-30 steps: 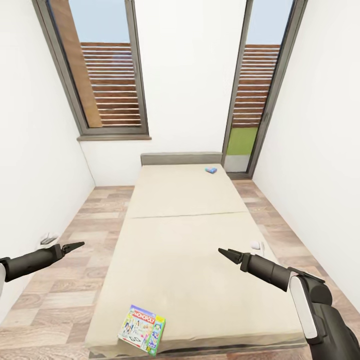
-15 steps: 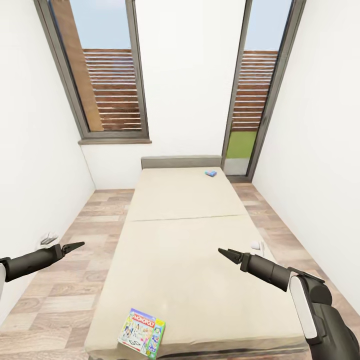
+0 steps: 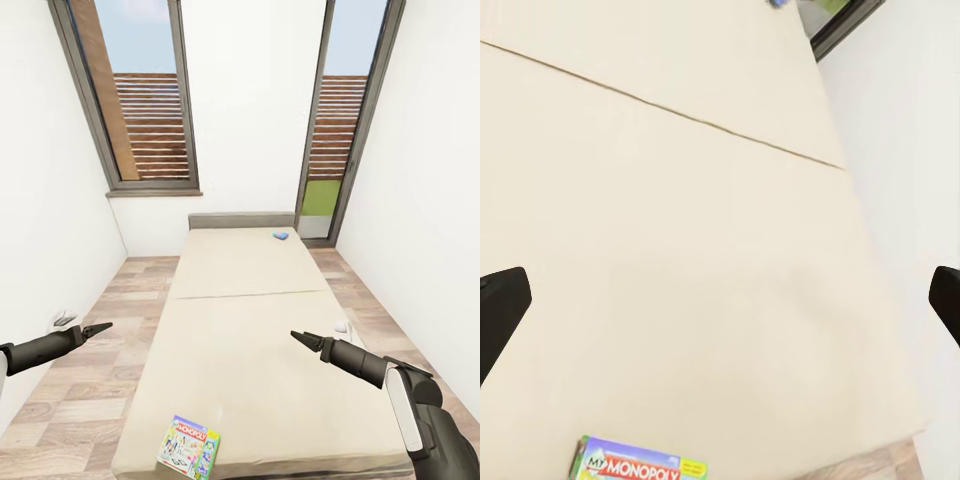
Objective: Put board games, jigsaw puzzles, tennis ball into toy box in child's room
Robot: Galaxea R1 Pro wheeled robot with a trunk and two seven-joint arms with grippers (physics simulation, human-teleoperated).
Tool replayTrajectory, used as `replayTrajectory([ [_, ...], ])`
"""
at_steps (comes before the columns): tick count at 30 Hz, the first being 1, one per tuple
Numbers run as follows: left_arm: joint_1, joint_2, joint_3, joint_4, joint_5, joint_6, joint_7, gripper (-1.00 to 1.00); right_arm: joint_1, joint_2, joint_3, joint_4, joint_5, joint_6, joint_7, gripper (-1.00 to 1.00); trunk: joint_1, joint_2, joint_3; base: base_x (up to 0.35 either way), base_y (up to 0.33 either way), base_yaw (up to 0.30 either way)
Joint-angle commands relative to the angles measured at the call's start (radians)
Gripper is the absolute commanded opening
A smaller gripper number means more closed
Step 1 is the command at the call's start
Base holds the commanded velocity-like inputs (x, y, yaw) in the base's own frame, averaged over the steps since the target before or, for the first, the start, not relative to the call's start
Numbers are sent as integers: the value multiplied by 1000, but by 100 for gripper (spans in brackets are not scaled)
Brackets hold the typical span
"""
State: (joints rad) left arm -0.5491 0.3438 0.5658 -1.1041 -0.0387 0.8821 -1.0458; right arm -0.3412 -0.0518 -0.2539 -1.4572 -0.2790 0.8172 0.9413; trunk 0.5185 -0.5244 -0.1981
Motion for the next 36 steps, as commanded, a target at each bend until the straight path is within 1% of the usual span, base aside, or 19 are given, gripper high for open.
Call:
replayTrajectory([
  [1, -1, 0, 2, 0, -4, 8, -6, 100, -1, 0, -1, 0, -2, 5, 2, 100, 0, -2, 0, 0, 0, 0],
  [23, -1, -1, 2, 0, -4, 8, -7, 100, -1, 2, -1, 0, 0, 5, 1, 100, 0, -2, 32, 0, 0, 0],
  [36, -1, 0, 2, 0, -4, 8, -7, 100, -1, 3, -1, 5, 1, -15, -11, 100, 0, -2, 51, 0, 0, 0],
])
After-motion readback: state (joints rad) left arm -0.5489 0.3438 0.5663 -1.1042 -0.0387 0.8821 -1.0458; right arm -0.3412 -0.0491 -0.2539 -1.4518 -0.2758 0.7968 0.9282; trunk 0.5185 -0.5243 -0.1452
